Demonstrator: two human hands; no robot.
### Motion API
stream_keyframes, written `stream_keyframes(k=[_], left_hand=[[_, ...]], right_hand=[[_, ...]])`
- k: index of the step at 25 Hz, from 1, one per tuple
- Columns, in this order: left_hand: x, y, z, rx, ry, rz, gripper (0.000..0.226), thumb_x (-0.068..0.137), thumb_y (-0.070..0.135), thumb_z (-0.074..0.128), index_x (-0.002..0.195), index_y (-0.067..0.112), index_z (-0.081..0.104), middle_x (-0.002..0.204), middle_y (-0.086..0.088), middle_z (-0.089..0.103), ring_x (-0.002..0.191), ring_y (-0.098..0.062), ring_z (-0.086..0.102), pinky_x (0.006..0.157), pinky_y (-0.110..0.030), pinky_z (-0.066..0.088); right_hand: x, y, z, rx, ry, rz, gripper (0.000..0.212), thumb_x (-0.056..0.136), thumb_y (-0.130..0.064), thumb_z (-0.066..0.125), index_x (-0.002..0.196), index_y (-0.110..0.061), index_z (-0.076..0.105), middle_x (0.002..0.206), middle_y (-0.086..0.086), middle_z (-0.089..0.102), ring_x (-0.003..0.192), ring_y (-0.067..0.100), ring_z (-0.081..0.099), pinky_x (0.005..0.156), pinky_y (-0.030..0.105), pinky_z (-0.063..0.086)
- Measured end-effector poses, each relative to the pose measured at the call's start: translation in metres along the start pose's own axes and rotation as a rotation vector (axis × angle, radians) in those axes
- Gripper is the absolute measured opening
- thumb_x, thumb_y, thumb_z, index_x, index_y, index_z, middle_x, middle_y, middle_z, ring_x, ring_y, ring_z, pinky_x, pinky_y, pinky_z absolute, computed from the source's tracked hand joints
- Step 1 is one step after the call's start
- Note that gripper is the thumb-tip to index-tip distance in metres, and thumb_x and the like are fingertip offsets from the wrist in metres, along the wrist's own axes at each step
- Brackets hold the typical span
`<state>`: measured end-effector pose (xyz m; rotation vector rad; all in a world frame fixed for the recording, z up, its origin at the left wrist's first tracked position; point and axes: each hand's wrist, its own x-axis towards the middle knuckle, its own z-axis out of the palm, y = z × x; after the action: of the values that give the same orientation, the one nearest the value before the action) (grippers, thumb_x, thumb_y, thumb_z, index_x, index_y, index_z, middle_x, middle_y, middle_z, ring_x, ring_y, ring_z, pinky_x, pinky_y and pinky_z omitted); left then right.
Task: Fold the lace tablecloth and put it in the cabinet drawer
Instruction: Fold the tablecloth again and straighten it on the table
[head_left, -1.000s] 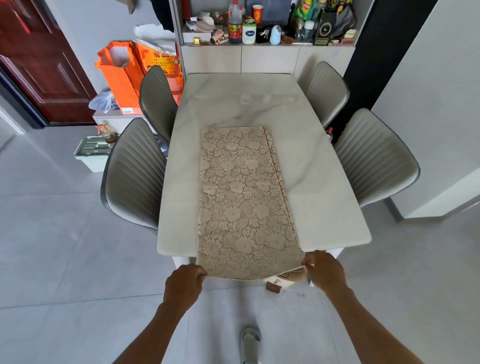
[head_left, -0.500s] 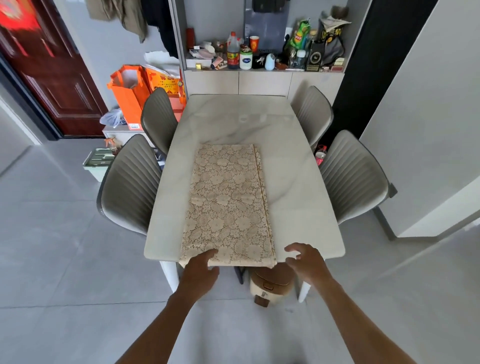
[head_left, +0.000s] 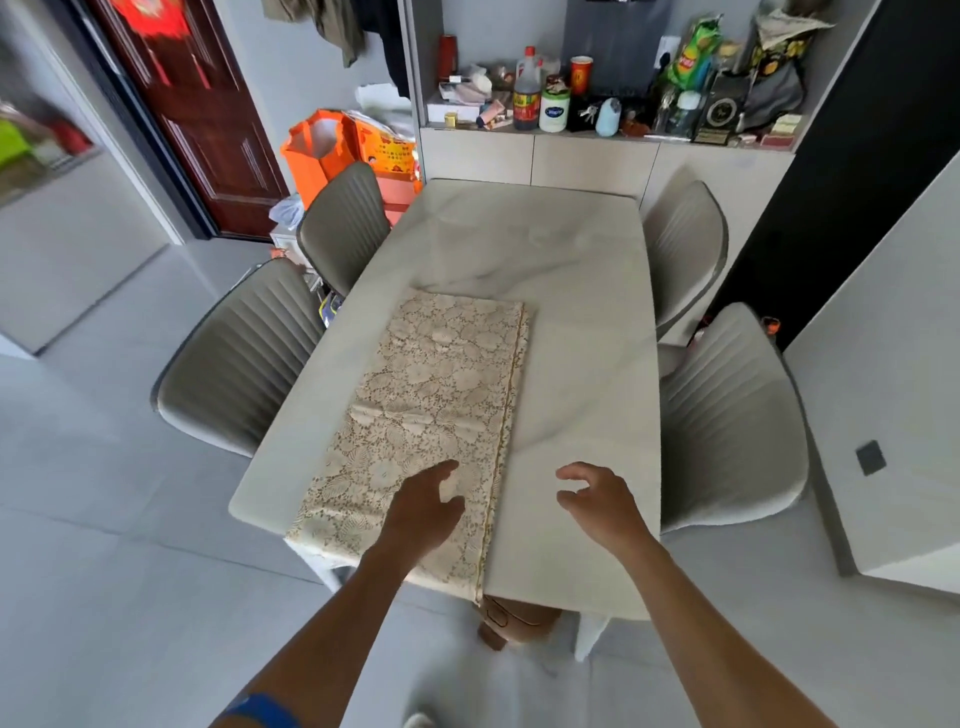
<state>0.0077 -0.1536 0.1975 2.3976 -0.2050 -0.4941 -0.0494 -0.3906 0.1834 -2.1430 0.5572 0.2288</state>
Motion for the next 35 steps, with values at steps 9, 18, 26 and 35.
stream_keyframes(k=[9, 18, 26, 35], left_hand=[[0.169, 0.009, 0.044, -0.145, 0.041, -0.121, 0.038, 0.088, 0.018, 0.062, 0.125, 0.024, 0.059, 0.108, 0.005, 0.068, 0.079, -0.002, 0.059, 0.083, -0.021, 0.046], [0.338, 0.009, 0.116, 0.195, 0.129, -0.095, 0.039, 0.093, 0.029, 0.053, 0.131, 0.023, 0.051, 0.137, 0.002, 0.054, 0.125, -0.021, 0.048, 0.108, -0.040, 0.036], [0.388, 0.016, 0.144, 0.446, 0.243, -0.220, 0.040, 0.088, 0.046, 0.052, 0.120, 0.022, 0.052, 0.125, 0.000, 0.050, 0.109, -0.021, 0.050, 0.073, -0.040, 0.055], [0.393, 0.029, 0.138, 0.465, 0.290, -0.279, 0.023, 0.092, 0.028, 0.045, 0.093, 0.012, 0.062, 0.093, -0.004, 0.063, 0.080, -0.020, 0.062, 0.051, -0.032, 0.055]], right_hand=[[0.162, 0.008, -0.014, 0.003, -0.042, 0.149, 0.027, 0.083, -0.015, 0.062, 0.107, -0.025, 0.068, 0.118, -0.002, 0.068, 0.094, 0.013, 0.064, 0.075, 0.023, 0.045], [0.405, -0.019, 0.029, -0.617, -0.054, -0.449, 0.052, 0.100, -0.036, 0.044, 0.147, -0.015, 0.036, 0.156, 0.006, 0.032, 0.137, 0.031, 0.036, 0.108, 0.045, 0.038], [0.489, -0.001, 0.034, -0.511, -0.080, -0.429, 0.030, 0.086, -0.020, 0.062, 0.115, -0.022, 0.060, 0.125, 0.000, 0.053, 0.105, 0.029, 0.054, 0.087, 0.038, 0.047], [0.516, -0.028, 0.037, 0.002, -0.103, 0.041, 0.027, 0.073, -0.022, 0.073, 0.094, -0.006, 0.066, 0.087, 0.011, 0.070, 0.083, 0.027, 0.068, 0.076, 0.038, 0.057]])
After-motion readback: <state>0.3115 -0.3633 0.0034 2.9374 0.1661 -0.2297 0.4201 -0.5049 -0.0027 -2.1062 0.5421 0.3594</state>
